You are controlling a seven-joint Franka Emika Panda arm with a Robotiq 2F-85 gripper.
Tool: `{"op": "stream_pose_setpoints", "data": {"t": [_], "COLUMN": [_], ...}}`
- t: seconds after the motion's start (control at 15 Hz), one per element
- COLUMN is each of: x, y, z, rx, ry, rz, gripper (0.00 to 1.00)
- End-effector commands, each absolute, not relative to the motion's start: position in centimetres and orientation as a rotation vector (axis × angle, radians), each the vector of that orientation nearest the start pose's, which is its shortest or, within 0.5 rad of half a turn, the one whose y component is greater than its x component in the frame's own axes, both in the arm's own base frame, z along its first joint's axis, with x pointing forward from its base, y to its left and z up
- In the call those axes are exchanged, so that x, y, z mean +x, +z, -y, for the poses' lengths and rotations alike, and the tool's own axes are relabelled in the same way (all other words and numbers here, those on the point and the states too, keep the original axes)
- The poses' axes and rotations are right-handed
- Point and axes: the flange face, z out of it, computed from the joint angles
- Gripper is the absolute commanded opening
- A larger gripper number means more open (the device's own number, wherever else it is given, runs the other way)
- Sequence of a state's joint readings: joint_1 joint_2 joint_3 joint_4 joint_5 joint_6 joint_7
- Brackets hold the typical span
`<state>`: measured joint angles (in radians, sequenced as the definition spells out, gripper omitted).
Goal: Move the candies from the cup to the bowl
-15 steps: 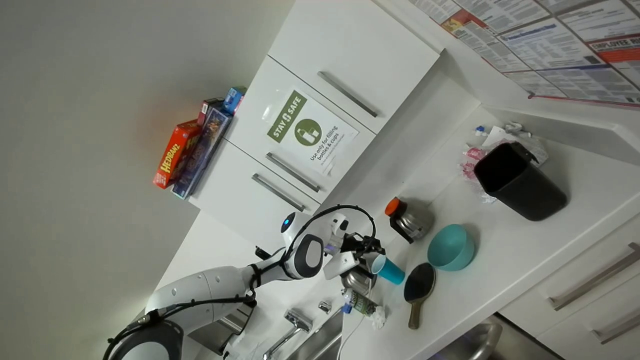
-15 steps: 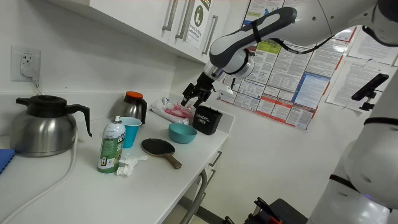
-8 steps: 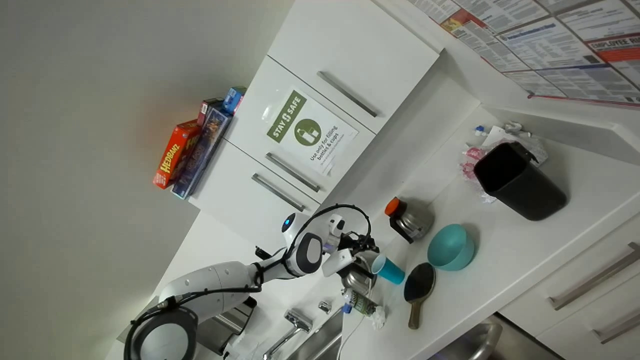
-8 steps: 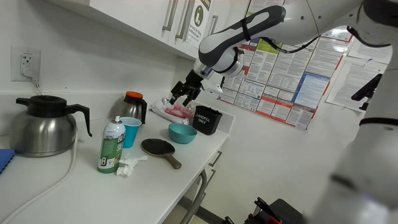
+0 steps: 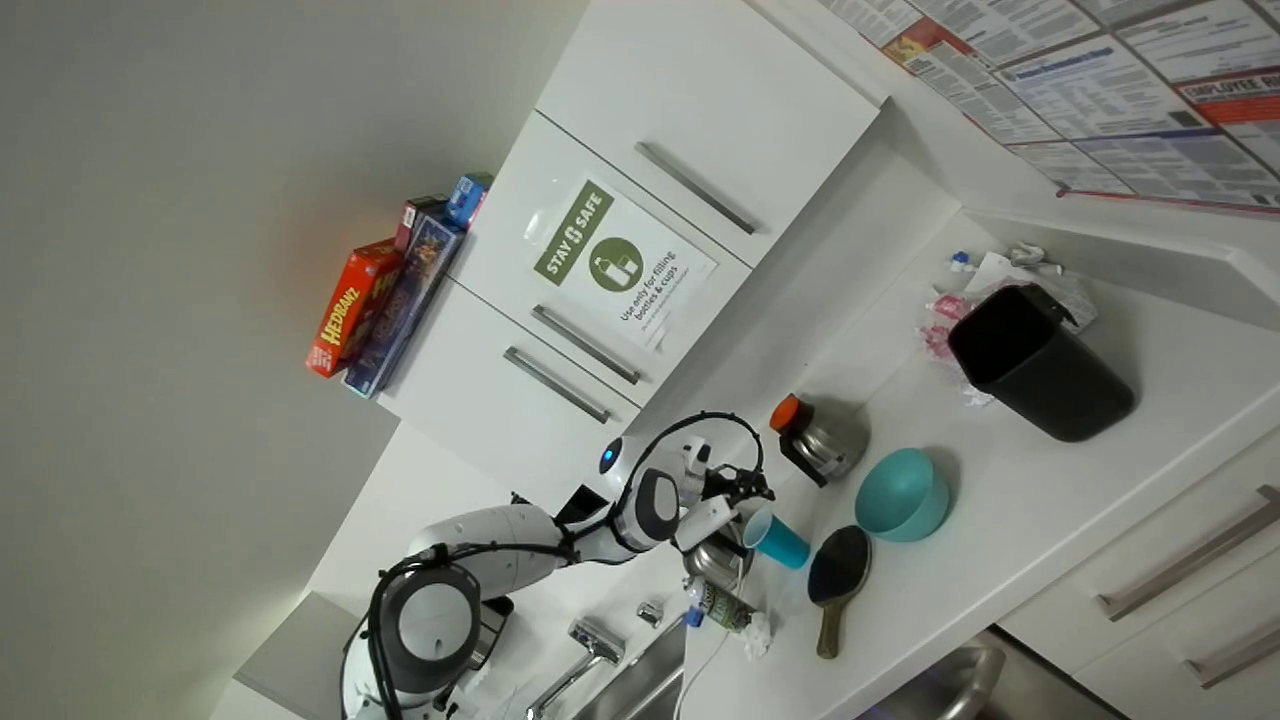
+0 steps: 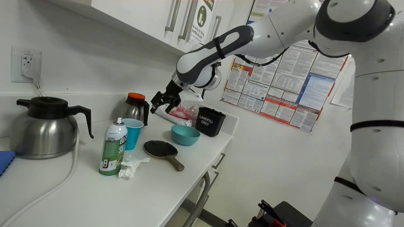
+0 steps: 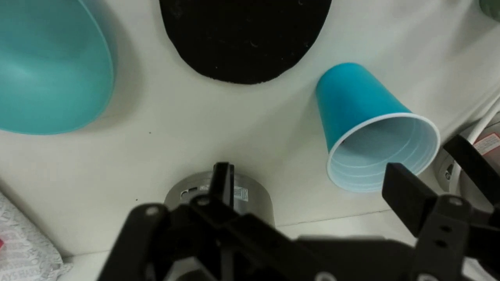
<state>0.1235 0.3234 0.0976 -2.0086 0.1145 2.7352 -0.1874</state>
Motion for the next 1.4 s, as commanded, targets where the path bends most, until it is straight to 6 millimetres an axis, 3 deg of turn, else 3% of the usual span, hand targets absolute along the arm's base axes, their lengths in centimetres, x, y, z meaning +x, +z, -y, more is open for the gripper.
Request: {"op": "stream_pose_setpoints", "data": {"t": [0.0, 0.2, 1.0, 1.07, 1.2, 1.33], "x": [63.9, 64.4, 67.6, 67.7, 67.9, 68.0], "y": [31.1, 29.3, 25.6, 25.2, 24.8, 24.6], "z": [-14.9, -15.9, -19.0, -19.2, -19.6, -20.0], "rx": [-2.960, -2.967, -2.960, -2.956, -2.957, -2.955], "ry": [-0.629, -0.612, -0.558, -0.552, -0.548, -0.551], "rz": [0.476, 0.511, 0.512, 0.512, 0.513, 0.517], "gripper": [1.00, 1.00, 1.00, 0.75, 0.68, 0.52]}}
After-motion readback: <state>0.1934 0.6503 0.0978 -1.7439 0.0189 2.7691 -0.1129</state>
